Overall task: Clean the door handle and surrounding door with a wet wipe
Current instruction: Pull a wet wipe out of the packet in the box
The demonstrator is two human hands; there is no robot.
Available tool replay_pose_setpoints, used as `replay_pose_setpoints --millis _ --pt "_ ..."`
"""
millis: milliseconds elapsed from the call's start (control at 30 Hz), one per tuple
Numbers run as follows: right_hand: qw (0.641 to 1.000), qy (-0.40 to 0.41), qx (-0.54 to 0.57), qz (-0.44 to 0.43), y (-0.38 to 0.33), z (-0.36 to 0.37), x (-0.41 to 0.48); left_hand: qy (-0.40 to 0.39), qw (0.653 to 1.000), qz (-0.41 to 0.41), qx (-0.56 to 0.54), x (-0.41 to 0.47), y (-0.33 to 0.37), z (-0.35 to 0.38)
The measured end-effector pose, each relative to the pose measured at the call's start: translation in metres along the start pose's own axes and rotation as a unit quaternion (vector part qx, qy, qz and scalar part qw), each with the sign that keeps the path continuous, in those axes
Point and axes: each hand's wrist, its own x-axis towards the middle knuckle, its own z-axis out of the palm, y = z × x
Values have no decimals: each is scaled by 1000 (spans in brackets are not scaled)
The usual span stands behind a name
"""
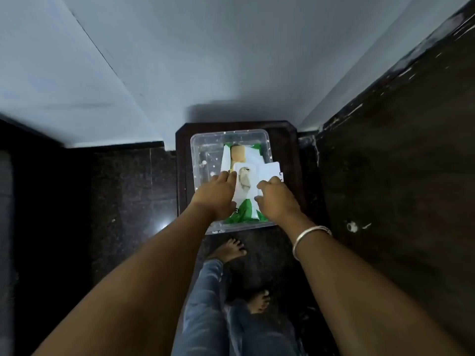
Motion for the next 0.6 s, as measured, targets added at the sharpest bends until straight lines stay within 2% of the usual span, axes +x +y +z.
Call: replay_pose_setpoints --millis 200,333,400,600 --pt "998 38 40 10 -7 27 34 34 990 -73 -116 25 -15 23" --pt "992 94 81 36 -14 33 52 103 973 -99 -182 37 -19 29" --pt "990 101 91 34 -18 36 56 130 968 -95 -194 39 -17 31" --pt "990 112 65 56 -21 44 62 146 967 -99 -185 40 -14 39"
